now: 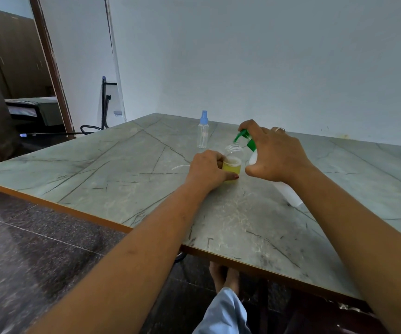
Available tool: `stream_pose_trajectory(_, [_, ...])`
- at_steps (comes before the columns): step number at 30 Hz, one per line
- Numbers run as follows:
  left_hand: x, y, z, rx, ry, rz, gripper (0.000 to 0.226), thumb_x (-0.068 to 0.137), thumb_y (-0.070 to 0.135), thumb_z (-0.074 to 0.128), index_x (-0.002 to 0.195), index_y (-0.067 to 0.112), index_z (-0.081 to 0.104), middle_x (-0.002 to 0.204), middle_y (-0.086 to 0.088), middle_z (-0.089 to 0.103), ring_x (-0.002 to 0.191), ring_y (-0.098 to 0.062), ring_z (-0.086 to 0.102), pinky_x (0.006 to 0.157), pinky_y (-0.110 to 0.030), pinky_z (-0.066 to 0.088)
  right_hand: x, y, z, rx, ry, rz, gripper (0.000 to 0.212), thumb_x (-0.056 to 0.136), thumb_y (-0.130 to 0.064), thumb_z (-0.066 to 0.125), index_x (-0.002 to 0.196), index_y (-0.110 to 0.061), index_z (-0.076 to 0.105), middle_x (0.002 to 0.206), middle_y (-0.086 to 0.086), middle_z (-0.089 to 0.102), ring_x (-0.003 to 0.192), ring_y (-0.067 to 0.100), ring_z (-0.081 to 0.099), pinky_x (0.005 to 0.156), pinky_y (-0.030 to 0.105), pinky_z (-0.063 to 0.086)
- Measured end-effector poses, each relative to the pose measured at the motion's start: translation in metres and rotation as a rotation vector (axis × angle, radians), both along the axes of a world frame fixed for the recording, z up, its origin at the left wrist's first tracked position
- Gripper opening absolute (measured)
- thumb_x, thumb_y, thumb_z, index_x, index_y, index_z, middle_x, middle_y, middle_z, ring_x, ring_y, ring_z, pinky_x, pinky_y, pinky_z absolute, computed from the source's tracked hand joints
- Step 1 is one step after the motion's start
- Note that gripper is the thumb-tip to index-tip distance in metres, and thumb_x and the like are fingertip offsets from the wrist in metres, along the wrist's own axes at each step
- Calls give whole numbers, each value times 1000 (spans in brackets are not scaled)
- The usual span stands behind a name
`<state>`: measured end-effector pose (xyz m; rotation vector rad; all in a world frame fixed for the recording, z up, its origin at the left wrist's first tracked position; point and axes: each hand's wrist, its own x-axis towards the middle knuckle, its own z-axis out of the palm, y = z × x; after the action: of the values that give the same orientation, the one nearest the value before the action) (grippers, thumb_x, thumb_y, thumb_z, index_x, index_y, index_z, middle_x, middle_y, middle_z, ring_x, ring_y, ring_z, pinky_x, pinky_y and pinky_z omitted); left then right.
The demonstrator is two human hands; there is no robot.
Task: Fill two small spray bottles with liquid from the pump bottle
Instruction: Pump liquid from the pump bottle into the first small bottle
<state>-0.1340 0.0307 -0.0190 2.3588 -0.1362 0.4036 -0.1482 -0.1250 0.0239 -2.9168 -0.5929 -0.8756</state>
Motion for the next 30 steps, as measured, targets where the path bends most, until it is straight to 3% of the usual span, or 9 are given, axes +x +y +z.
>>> stream_pose_trajectory(6, [-2, 0, 1, -6, 2, -7, 57, 73, 35, 77, 122, 11, 60, 115, -5, 65, 101, -16, 62, 92, -26, 47, 2, 4, 2, 23, 12, 13, 71, 66, -35, 71, 125, -29, 32, 111, 1, 59, 86, 19, 44, 63, 28, 38])
stream_pose_trajectory(13, [-1, 1, 0, -18, 0, -4, 59, 72, 36, 78, 122, 10, 60, 115, -6, 66, 101, -17, 62, 92, -27, 47, 0, -2, 0, 9, 39, 17, 91, 68, -36, 70, 143, -39, 18, 127, -2, 56, 102, 28, 52, 70, 30, 43])
stream_pose_trajectory(21, [-3, 1, 1, -8, -10, -17, 59, 71, 36, 79, 121, 10, 60, 113, -5, 67, 100, -16, 62, 89, -25, 47, 1, 1, 3, 88, 33, 47, 68, 65, -35, 71, 123, -32, 35, 107, -3, 59, 86, 22, 49, 64, 28, 37])
stream_pose_trajectory(30, [-3, 1, 1, -8, -9, -2, 59, 72, 37, 78, 122, 10, 60, 115, -6, 66, 101, -17, 63, 92, -27, 47, 2, -4, 0, 90, 88, 53, 87, 67, -37, 72, 139, -39, 23, 120, -1, 58, 97, 25, 55, 72, 32, 47])
